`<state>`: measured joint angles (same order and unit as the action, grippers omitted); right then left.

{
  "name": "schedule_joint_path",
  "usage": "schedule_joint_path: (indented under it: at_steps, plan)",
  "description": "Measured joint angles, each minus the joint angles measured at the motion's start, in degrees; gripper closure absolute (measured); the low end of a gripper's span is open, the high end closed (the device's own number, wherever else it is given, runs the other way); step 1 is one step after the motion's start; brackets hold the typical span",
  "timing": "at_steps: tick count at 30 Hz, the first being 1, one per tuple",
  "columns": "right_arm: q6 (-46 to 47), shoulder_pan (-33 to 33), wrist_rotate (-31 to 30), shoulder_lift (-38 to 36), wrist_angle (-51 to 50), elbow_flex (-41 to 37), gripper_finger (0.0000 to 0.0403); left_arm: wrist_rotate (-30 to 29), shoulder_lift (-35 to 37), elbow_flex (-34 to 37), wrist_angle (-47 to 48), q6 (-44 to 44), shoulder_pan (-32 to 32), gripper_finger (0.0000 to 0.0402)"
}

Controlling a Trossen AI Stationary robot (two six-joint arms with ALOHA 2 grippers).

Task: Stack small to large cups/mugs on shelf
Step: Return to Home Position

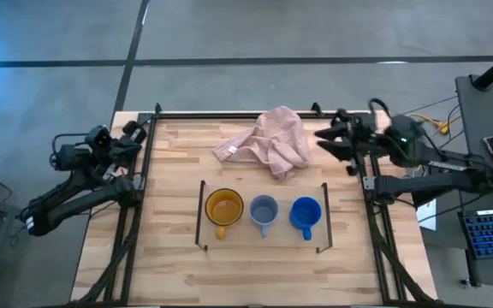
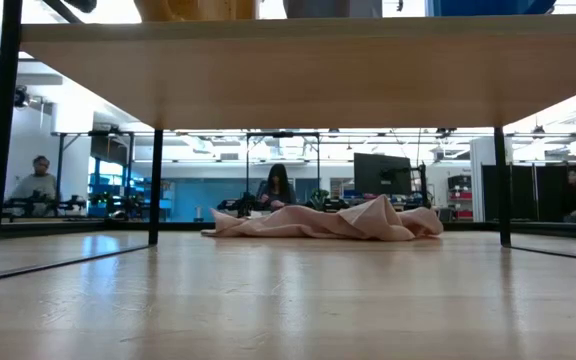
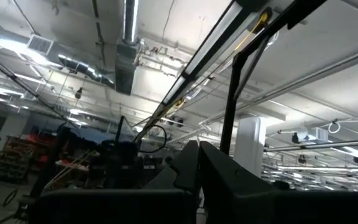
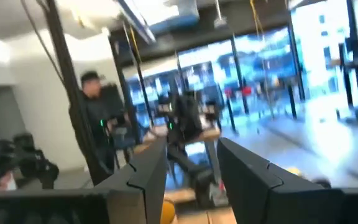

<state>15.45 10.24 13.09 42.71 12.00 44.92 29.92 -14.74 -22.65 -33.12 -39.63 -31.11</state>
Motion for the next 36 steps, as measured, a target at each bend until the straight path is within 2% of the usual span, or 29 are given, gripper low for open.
schedule_joint_path:
  at_steps: [7,11,15,17,22,24,27,30,32,34,36]
  plan:
    - [0.3,1.5,-0.1,-9.1,0.7,-10.8,0.0273,0.0,-3.1,1.3,-0.3,1.7,0.0,0.0402]
    - [0.6,1.7,-1.5,-13.2,6.3,-17.0,0.0271,0.0,-4.7,1.7,-0.8,2.4,0.0,0.0402]
    - [0.6,2.3,-4.9,-17.4,12.6,-23.9,0.0268,0.1,-5.5,2.2,-0.9,-4.0,0.0,0.0402]
    - [0.6,2.5,-4.6,-19.8,15.9,-26.8,0.0269,-1.6,-5.9,2.6,-0.8,-4.0,0.0,0.0402]
    - [0.6,2.5,-5.3,-25.4,16.8,-32.3,0.0274,-7.3,-5.4,3.2,-0.9,-3.1,0.0,0.0402]
    - [0.5,2.6,-6.1,-27.4,17.1,-33.8,0.0275,-8.2,-4.2,3.4,-0.3,0.2,0.0,0.0402]
    - [-0.8,2.6,-6.4,-29.8,17.1,-35.4,0.0273,-11.5,-0.6,3.3,6.4,2.6,0.0,0.0402]
    - [-1.0,2.6,-7.4,-31.8,17.0,-36.6,0.027,-18.6,4.8,3.1,24.5,2.5,-0.1,0.0402]
    - [-1.1,2.6,-7.5,-32.9,17.0,-37.5,0.0268,-19.5,9.0,3.5,32.0,4.1,0.0,0.0402]
    - [-1.1,2.5,-7.3,-33.9,16.9,-38.3,0.0268,-19.5,13.0,4.3,33.1,5.3,0.0,0.0402]
    - [-1.2,2.6,-7.4,-34.6,16.9,-39.0,0.027,-20.4,13.1,4.2,30.6,7.8,-0.1,0.0402]
